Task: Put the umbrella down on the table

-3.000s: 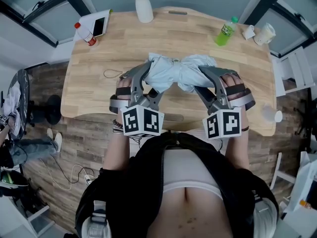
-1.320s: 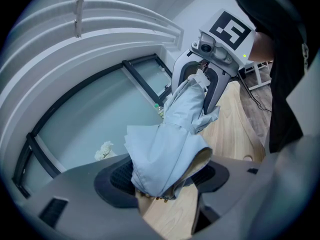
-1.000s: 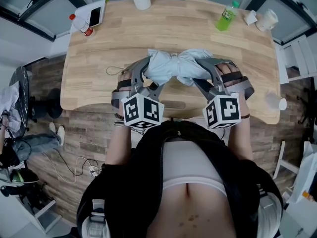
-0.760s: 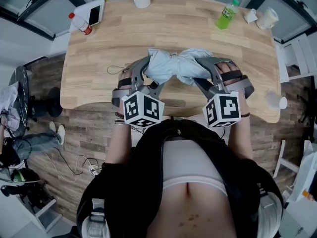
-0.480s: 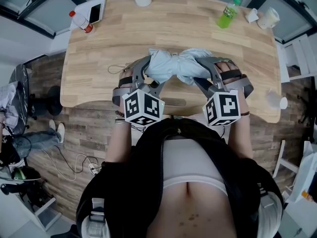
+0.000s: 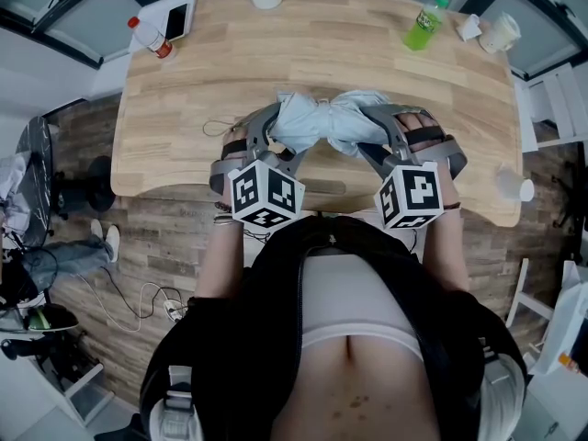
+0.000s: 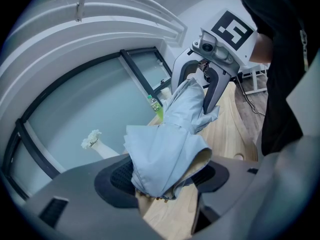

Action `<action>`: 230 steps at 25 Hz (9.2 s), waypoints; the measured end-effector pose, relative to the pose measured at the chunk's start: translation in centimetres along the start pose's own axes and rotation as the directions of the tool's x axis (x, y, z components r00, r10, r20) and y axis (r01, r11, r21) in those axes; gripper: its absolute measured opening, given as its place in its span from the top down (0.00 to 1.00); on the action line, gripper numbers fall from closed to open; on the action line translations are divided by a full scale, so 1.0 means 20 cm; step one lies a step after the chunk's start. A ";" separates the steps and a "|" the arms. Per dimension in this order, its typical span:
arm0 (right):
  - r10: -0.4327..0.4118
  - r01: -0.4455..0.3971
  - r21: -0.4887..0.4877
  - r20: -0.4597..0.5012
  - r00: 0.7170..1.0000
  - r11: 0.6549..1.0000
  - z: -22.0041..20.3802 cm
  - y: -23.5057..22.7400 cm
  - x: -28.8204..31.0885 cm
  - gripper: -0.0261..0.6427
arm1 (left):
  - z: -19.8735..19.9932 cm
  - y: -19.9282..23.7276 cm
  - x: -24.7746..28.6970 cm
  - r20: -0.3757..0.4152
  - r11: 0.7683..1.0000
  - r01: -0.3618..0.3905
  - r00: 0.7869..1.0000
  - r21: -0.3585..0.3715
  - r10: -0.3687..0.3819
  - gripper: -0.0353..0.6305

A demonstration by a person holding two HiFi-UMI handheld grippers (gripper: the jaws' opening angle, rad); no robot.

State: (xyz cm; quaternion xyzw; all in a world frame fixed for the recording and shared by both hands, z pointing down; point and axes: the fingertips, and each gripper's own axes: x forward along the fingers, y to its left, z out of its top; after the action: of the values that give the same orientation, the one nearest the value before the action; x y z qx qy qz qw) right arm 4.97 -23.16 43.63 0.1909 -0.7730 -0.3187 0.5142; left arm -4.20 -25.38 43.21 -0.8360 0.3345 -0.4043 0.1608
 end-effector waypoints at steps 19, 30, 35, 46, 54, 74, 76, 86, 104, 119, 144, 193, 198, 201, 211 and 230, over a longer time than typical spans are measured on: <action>0.067 -0.066 0.032 -0.007 0.998 0.997 -0.05 0.10 0.09 0.52 | -0.07 -0.09 0.08 -0.023 0.998 0.061 0.998 -0.010 -0.061 0.50; 0.101 -0.101 0.038 -0.008 0.995 0.994 -0.06 0.15 0.12 0.52 | -0.11 -0.13 0.10 -0.037 0.996 0.082 0.996 -0.027 -0.083 0.50; 0.116 -0.116 0.043 -0.008 0.993 0.992 -0.06 0.18 0.14 0.52 | -0.13 -0.15 0.11 -0.041 0.995 0.093 0.995 -0.036 -0.094 0.50; 0.152 -0.151 0.047 -0.013 0.988 0.987 -0.07 0.24 0.17 0.52 | -0.18 -0.20 0.14 -0.053 0.991 0.120 0.991 -0.058 -0.123 0.50; 0.170 -0.169 0.048 -0.015 0.985 0.984 -0.07 0.28 0.19 0.52 | -0.21 -0.23 0.15 -0.060 0.989 0.131 0.989 -0.071 -0.136 0.50; 0.225 -0.223 0.074 -0.018 0.974 0.972 -0.08 0.40 0.25 0.52 | -0.29 -0.34 0.18 -0.081 0.981 0.175 0.980 -0.088 -0.182 0.50; 0.229 -0.227 0.072 -0.019 0.973 0.971 -0.08 0.41 0.25 0.53 | -0.29 -0.34 0.18 -0.083 0.980 0.177 0.979 -0.093 -0.184 0.50; 0.248 -0.246 0.077 -0.017 0.969 0.966 -0.08 0.46 0.28 0.53 | -0.33 -0.38 0.20 -0.095 0.977 0.189 0.975 -0.102 -0.199 0.50; 0.287 -0.285 0.089 -0.008 0.958 0.954 -0.09 0.53 0.31 0.53 | -0.38 -0.45 0.24 -0.118 0.968 0.217 0.966 -0.125 -0.231 0.50; 0.329 -0.326 0.108 -0.012 0.944 0.939 -0.12 0.60 0.36 0.53 | -0.43 -0.51 0.28 -0.136 0.961 0.241 0.956 -0.136 -0.259 0.50; 0.357 -0.353 0.123 -0.011 0.934 0.927 -0.13 0.66 0.43 0.53 | -0.52 -0.56 0.34 -0.152 0.948 0.268 0.944 -0.173 -0.295 0.50; 0.075 -0.132 0.340 0.175 0.982 0.931 0.04 0.21 0.25 0.60 | -0.35 -0.27 0.14 -0.026 0.936 0.194 0.977 -0.294 -0.211 0.49; -0.071 -0.025 0.444 0.200 0.977 0.896 0.04 0.07 0.21 0.61 | -0.22 -0.15 0.13 0.073 0.927 0.147 0.989 -0.345 -0.130 0.52; -0.178 0.027 0.546 0.227 0.958 0.837 0.06 -0.05 0.16 0.62 | -0.16 -0.07 0.13 0.108 0.931 0.077 0.993 -0.357 -0.041 0.57; -0.426 0.047 0.756 0.315 0.848 0.653 0.13 -0.29 0.01 0.78 | 0.03 0.16 0.03 0.265 0.883 -0.024 0.950 -0.468 0.166 0.75; -0.606 -0.047 0.903 0.325 0.726 0.428 0.33 -0.40 -0.21 0.91 | 0.16 0.23 -0.25 0.440 0.877 0.017 0.870 -0.480 0.224 0.94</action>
State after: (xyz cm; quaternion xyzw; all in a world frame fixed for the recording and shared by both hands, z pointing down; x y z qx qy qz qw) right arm 0.32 -24.36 33.45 0.4432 -0.8963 -0.0130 -0.0024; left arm -5.86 -25.18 35.86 -0.9037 0.4171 -0.0805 0.0540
